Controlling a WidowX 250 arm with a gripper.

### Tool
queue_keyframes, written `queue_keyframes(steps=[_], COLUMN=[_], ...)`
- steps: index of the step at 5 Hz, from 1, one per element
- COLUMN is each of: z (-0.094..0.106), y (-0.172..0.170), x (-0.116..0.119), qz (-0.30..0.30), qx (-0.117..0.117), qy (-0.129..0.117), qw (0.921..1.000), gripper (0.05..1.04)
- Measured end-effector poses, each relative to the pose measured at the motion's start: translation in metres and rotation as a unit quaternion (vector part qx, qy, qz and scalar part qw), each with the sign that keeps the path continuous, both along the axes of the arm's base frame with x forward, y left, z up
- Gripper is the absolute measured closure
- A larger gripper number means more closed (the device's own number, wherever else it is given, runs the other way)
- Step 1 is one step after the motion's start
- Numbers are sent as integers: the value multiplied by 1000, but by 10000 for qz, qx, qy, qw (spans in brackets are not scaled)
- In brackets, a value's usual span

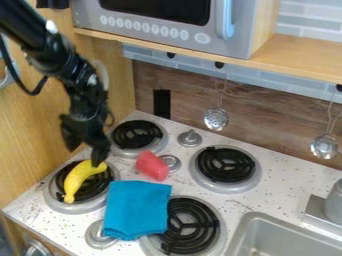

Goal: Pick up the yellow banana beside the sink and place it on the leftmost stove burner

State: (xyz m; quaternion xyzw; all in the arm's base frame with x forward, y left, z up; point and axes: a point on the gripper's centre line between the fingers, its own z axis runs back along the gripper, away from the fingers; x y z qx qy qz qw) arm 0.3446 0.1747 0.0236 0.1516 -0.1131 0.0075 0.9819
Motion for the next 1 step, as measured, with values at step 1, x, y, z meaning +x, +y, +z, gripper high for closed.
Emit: queue_keyframes(steps=[1], z=[47], y=[-33], x=[10], qz=[-378], qx=[-45], qy=[-262], qw=[9989], gripper=[73])
